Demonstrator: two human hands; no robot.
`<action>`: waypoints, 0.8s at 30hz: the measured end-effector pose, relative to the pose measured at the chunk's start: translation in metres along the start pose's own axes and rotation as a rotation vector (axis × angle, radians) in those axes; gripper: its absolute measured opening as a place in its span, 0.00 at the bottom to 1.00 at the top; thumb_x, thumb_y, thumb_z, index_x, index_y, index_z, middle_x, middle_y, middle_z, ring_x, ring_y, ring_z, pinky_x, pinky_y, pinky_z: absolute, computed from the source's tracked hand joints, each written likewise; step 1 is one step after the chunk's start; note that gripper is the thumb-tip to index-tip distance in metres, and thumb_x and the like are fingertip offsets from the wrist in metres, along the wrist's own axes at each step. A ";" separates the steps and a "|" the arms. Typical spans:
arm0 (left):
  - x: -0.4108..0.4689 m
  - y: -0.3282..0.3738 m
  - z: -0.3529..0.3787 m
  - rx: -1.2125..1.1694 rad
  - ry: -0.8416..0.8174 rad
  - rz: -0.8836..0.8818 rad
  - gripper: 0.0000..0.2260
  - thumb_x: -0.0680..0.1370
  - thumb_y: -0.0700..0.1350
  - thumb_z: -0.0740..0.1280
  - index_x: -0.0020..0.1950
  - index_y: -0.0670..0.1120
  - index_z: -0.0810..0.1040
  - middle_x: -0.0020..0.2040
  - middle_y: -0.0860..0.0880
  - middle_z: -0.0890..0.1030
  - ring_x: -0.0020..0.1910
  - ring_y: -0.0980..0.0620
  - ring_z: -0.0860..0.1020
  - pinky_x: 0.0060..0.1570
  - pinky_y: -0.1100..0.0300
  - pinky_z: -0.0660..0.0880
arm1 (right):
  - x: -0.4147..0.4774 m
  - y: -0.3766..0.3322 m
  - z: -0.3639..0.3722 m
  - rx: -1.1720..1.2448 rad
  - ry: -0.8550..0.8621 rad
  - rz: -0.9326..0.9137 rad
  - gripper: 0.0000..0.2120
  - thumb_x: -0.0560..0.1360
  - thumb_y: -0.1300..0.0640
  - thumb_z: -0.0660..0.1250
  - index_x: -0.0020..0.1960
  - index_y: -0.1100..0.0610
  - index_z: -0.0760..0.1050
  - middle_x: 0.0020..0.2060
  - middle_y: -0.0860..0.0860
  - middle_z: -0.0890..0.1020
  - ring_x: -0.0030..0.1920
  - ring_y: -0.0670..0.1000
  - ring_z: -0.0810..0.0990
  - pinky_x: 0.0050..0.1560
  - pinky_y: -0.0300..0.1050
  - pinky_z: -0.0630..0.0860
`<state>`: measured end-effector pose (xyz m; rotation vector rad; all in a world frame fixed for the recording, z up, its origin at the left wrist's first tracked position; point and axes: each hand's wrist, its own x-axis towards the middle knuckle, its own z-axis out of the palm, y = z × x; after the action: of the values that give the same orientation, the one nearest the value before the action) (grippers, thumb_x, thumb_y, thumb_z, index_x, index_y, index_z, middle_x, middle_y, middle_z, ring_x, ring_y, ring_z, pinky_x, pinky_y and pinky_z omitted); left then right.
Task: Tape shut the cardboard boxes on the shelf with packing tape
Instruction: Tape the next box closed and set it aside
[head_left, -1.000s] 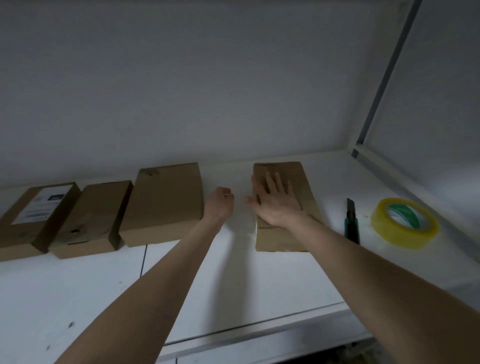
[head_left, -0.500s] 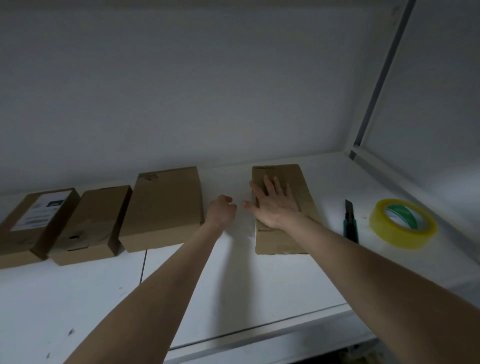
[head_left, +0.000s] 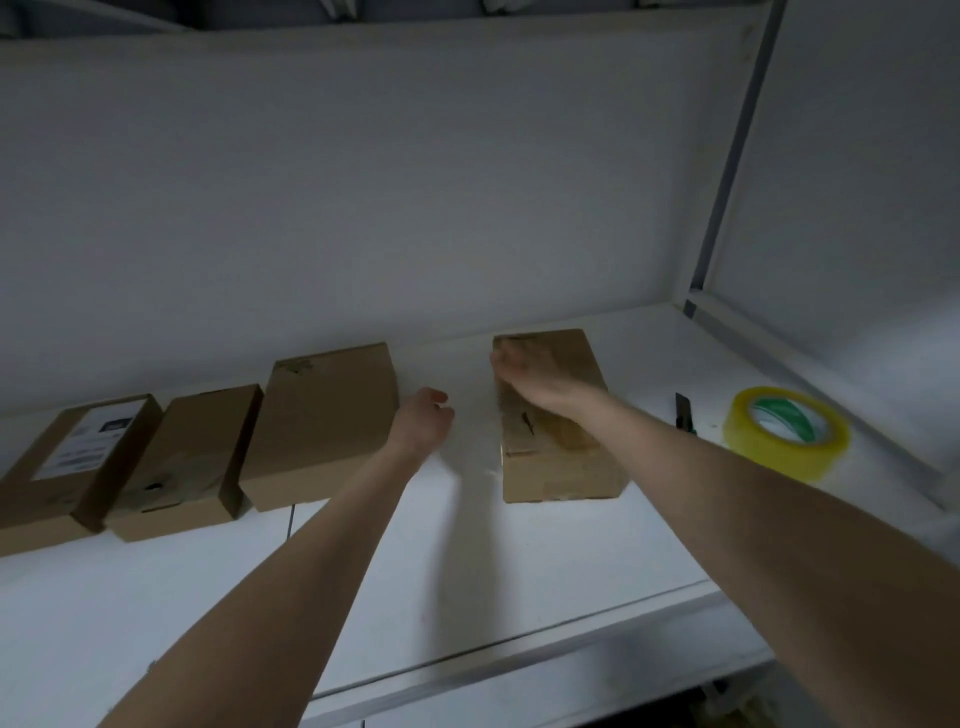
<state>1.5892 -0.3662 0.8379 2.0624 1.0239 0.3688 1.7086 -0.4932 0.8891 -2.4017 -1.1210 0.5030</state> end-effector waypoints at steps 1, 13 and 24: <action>0.001 0.000 -0.003 -0.005 0.018 -0.001 0.16 0.78 0.40 0.61 0.66 0.40 0.73 0.63 0.41 0.76 0.60 0.41 0.75 0.58 0.49 0.75 | 0.000 0.000 -0.009 0.055 0.097 0.011 0.31 0.81 0.36 0.44 0.80 0.48 0.49 0.79 0.53 0.49 0.79 0.57 0.46 0.76 0.57 0.48; 0.001 0.013 0.008 -0.017 -0.025 0.024 0.16 0.79 0.38 0.58 0.68 0.39 0.71 0.66 0.41 0.73 0.64 0.42 0.72 0.61 0.49 0.73 | -0.004 -0.004 0.017 -0.350 0.018 -0.058 0.37 0.78 0.30 0.45 0.79 0.47 0.38 0.78 0.53 0.36 0.77 0.57 0.34 0.75 0.60 0.36; 0.006 0.010 0.023 -0.030 -0.063 0.008 0.16 0.80 0.39 0.59 0.67 0.40 0.71 0.66 0.40 0.74 0.63 0.41 0.73 0.62 0.48 0.73 | 0.000 0.006 0.033 -0.411 -0.016 -0.037 0.36 0.77 0.29 0.41 0.79 0.44 0.39 0.79 0.54 0.40 0.78 0.56 0.37 0.75 0.61 0.36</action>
<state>1.6112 -0.3776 0.8304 2.0390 0.9670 0.3191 1.6963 -0.4887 0.8582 -2.7173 -1.3853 0.3012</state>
